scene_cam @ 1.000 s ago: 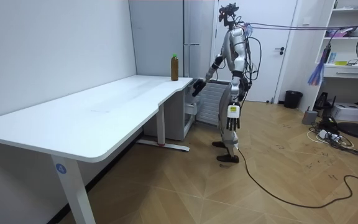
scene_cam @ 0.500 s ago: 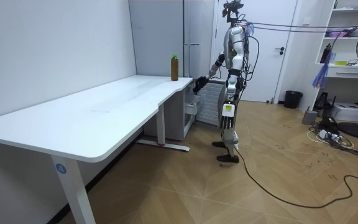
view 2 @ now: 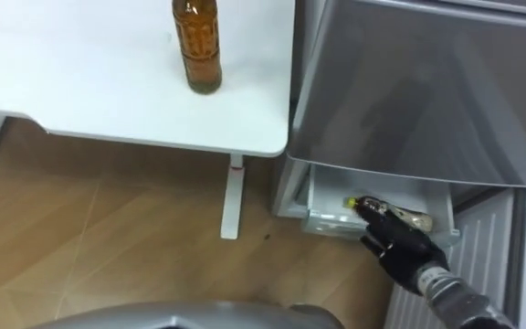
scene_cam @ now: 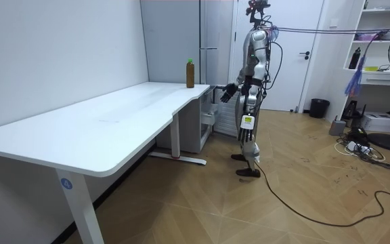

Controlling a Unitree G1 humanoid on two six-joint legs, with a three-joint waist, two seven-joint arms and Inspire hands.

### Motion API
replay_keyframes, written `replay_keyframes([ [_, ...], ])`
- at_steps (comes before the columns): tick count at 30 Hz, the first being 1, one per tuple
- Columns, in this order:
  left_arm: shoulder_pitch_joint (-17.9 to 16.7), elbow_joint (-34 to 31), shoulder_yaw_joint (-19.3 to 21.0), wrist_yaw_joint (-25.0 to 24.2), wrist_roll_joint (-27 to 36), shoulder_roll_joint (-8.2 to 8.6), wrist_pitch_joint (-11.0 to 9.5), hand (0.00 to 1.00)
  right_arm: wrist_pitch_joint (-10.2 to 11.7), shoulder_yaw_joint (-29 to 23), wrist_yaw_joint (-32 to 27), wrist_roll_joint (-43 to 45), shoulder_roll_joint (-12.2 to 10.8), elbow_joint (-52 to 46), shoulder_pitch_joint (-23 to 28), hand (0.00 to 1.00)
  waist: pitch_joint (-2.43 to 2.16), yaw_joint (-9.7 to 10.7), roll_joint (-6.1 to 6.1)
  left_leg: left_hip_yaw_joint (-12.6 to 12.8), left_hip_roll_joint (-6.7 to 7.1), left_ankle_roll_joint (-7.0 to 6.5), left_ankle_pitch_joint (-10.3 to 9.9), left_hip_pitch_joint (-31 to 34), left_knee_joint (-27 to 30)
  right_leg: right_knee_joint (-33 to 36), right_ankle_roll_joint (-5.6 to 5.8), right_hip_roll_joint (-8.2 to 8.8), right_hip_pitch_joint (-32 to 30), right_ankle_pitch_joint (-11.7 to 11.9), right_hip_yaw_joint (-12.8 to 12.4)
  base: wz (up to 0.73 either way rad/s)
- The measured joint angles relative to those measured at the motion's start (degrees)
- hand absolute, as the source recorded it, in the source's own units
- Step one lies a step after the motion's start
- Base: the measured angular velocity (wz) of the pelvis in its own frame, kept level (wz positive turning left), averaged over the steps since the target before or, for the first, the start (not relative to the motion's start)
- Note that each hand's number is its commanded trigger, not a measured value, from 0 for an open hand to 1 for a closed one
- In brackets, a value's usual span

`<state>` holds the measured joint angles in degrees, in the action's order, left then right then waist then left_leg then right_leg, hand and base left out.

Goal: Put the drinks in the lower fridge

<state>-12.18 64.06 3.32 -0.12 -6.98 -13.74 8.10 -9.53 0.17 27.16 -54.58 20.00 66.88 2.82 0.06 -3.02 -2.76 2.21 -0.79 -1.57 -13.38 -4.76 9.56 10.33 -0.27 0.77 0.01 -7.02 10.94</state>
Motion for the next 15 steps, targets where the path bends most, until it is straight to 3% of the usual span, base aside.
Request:
replay_keyframes([
  [4,-0.13,-0.12,0.11,1.20,0.01,0.28,0.16,0.00,0.16,-0.02,0.19,4.79,-1.10,2.08,1.70,0.00,0.04,1.20,-0.04,-0.56,0.06,0.00,0.00,0.04,0.10,-0.58,0.01,-0.02,0.39,-0.01,0.38,0.05],
  [9,0.62,0.14,0.58,1.61,0.02,0.50,0.23,0.00,0.12,-0.41,-1.04,10.79,-3.69,4.92,1.08,0.00,0.11,1.27,-0.23,-0.75,0.11,0.00,0.00,-0.31,0.01,-0.78,0.14,-0.05,0.81,-0.09,0.27,0.01],
  [15,0.45,1.18,2.34,2.42,0.05,2.25,0.36,0.00,0.18,-0.22,-2.15,19.32,-6.54,8.40,1.69,0.00,0.27,1.14,-0.23,-1.06,0.16,-0.14,-0.31,-1.49,-0.44,-0.85,0.40,-0.04,1.99,-0.35,0.05,0.00],
])
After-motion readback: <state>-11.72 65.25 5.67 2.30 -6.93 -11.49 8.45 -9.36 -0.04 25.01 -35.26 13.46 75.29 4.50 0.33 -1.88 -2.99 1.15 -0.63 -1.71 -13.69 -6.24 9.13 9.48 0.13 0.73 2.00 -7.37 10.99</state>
